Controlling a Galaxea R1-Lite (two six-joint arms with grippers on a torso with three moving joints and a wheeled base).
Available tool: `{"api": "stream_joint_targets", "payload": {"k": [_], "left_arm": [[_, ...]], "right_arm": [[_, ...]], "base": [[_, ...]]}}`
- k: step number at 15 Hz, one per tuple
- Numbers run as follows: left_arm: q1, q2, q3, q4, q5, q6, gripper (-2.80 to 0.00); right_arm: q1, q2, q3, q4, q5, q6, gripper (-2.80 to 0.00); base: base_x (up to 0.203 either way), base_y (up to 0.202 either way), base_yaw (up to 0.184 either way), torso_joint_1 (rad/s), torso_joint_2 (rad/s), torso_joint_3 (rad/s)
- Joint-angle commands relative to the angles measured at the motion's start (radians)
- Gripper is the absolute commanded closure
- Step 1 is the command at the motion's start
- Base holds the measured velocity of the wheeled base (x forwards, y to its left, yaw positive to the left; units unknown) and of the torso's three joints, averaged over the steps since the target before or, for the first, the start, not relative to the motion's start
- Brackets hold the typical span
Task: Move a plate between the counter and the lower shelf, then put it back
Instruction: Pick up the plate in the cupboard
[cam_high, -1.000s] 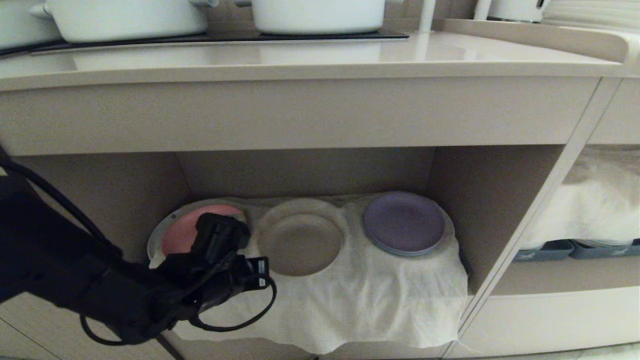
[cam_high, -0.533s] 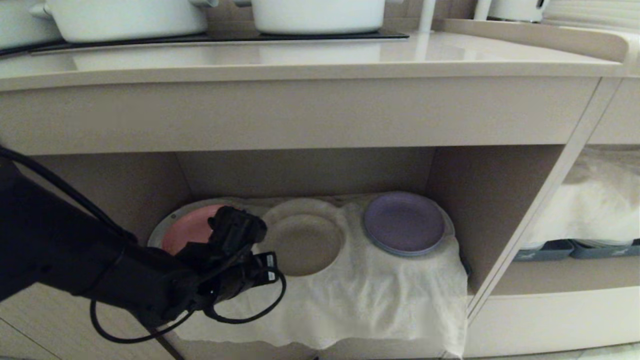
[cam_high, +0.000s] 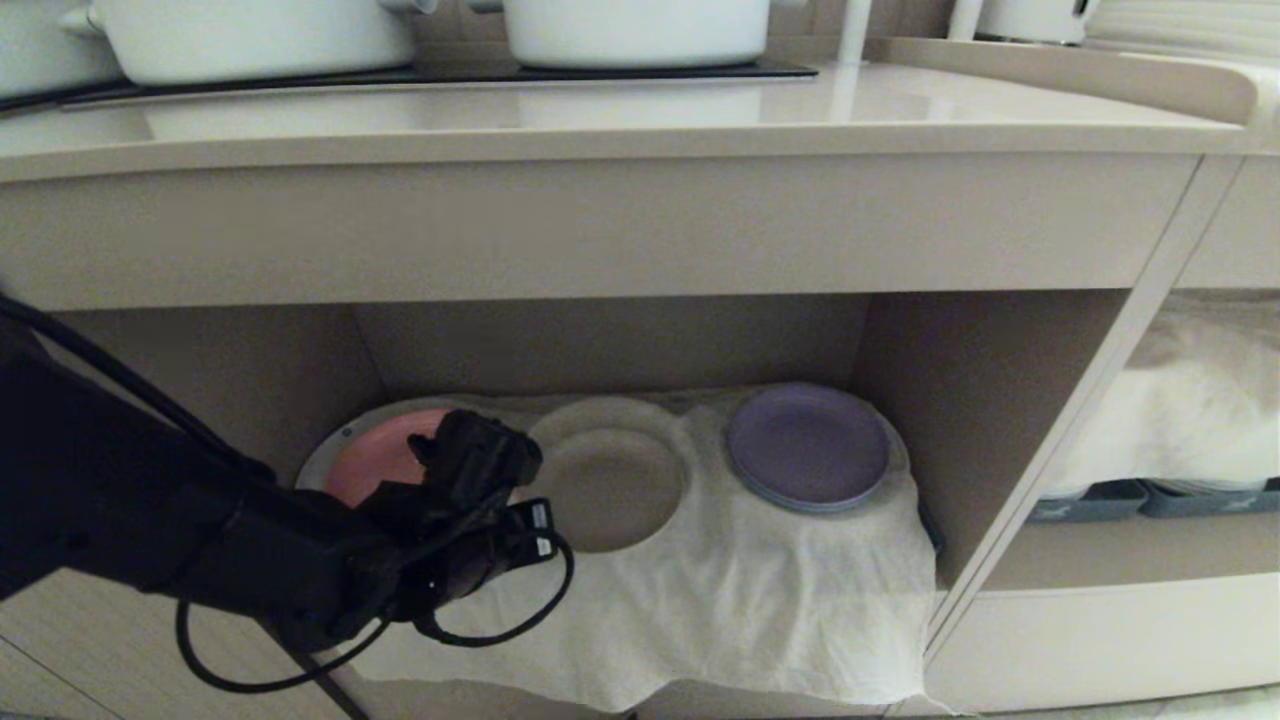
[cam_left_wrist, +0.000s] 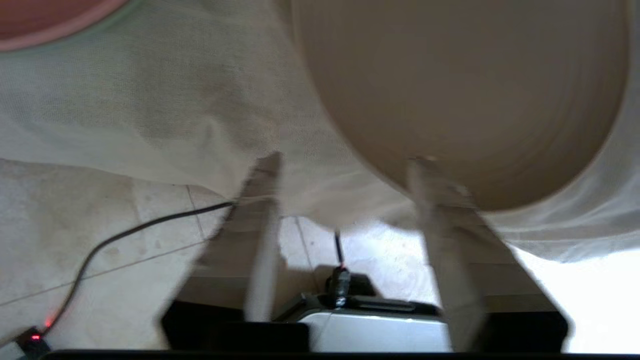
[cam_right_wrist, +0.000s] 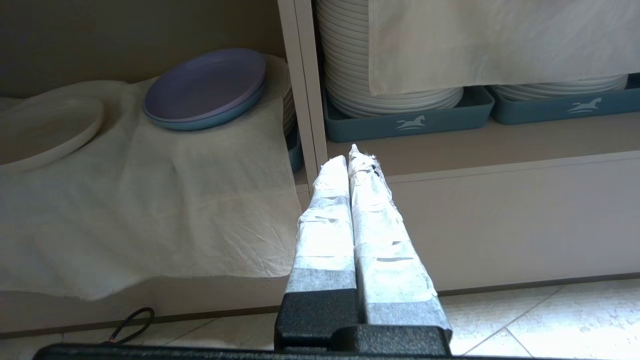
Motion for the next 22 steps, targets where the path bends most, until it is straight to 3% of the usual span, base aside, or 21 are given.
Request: {"api": "stream_joint_targets", "payload": {"k": [1, 6, 12, 22], "left_arm": [[-0.02, 0.0, -0.004, -0.003, 0.016, -0.021, -2.8], [-0.054, 0.065, -0.075, 0.042, 0.141, -0.09, -2.8], [-0.073, 0.089, -0.209, 0.27, 0.162, -0.276, -2.8], [-0.046, 0.166, -0.263, 0.266, 0.164, -0.287, -2.8]], "right_arm": [[0.0, 0.0, 0.0, 0.0, -0.001, 0.001, 0.0], [0.0, 0.001, 0.0, 0.0, 0.0, 0.001, 0.0], [0.0, 0.002, 0.0, 0.0, 0.0, 0.001, 0.0], [0.0, 0.0, 0.0, 0.0, 0.0, 0.001, 0.0]], "base": [[0.0, 0.0, 0.0, 0.0, 0.0, 0.0], [0.0, 0.0, 0.0, 0.0, 0.0, 0.0], [0.0, 0.0, 0.0, 0.0, 0.0, 0.0], [0.0, 0.0, 0.0, 0.0, 0.0, 0.0]]}}
